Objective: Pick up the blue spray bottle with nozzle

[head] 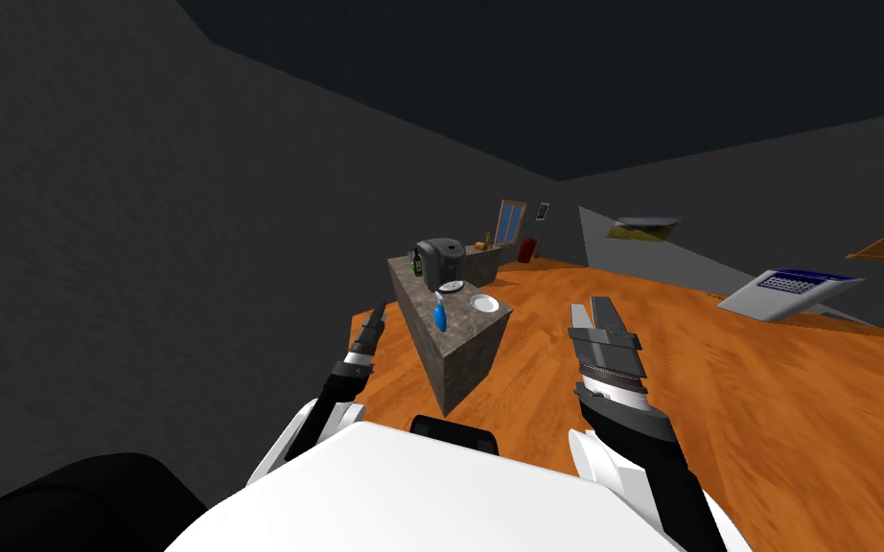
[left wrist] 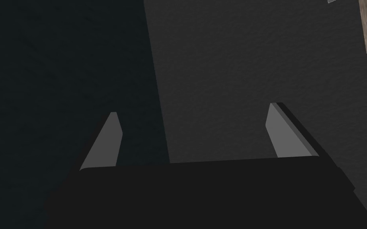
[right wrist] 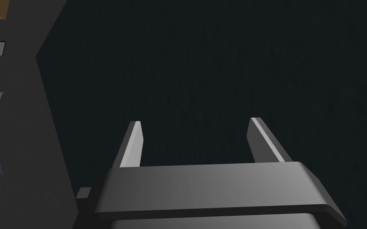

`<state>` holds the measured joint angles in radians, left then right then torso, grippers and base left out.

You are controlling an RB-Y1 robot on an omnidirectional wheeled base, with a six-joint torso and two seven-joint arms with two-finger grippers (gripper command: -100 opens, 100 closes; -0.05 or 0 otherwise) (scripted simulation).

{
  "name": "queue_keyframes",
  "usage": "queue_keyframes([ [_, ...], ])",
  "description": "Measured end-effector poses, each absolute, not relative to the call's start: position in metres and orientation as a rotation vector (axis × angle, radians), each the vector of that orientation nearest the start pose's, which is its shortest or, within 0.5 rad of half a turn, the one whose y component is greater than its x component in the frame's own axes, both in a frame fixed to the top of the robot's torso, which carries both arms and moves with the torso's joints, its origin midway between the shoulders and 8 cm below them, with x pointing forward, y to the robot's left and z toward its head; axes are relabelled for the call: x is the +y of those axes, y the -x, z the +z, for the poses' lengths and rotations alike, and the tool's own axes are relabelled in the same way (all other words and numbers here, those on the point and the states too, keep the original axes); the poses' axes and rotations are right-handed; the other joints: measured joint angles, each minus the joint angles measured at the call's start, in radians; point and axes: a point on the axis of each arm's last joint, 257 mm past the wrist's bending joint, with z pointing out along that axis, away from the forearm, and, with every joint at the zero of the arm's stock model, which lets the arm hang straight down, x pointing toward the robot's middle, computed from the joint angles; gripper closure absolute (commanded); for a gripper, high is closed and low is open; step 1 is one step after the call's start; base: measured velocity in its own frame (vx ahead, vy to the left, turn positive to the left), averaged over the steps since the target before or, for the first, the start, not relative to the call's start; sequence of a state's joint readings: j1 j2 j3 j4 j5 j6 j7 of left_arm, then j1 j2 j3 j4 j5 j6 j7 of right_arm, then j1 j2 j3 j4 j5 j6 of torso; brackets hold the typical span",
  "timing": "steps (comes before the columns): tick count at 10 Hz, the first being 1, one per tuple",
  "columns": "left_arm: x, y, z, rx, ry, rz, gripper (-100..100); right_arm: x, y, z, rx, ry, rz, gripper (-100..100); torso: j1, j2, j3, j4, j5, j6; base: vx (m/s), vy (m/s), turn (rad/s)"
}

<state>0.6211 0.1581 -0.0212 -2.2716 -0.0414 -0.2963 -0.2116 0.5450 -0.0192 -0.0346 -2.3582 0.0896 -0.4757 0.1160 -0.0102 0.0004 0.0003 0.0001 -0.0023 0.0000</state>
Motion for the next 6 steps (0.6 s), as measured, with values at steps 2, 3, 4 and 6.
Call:
queue_keyframes([
  [2, 0.286, -0.358, -0.079, 1.095, 0.680, -0.926, -100, -0.279, -0.330, 0.040, 0.694, -0.526, 1.089, 0, -0.002, 0.000, 0.000, 0.000, 0.000, 0.000, -0.004, -0.184, 0.062],
  [3, 0.292, -0.357, -0.087, 1.119, 0.693, -0.900, -100, -0.279, -0.330, 0.040, 0.694, -0.526, 1.089, 0, -0.002, 0.000, 0.000, 0.000, -0.001, 0.000, -0.019, -0.199, 0.065],
  [4, 0.298, -0.355, -0.096, 1.145, 0.709, -0.872, -100, -0.279, -0.330, 0.040, 0.694, -0.526, 1.089, 0, -0.003, 0.001, 0.000, 0.000, -0.001, 0.000, -0.014, -0.202, 0.084],
  [6, 0.309, -0.347, -0.111, 1.196, 0.738, -0.814, -100, -0.279, -0.330, 0.040, 0.694, -0.526, 1.089, 0, -0.003, 0.000, 0.000, 0.000, -0.001, 0.000, 0.006, -0.195, 0.052],
])
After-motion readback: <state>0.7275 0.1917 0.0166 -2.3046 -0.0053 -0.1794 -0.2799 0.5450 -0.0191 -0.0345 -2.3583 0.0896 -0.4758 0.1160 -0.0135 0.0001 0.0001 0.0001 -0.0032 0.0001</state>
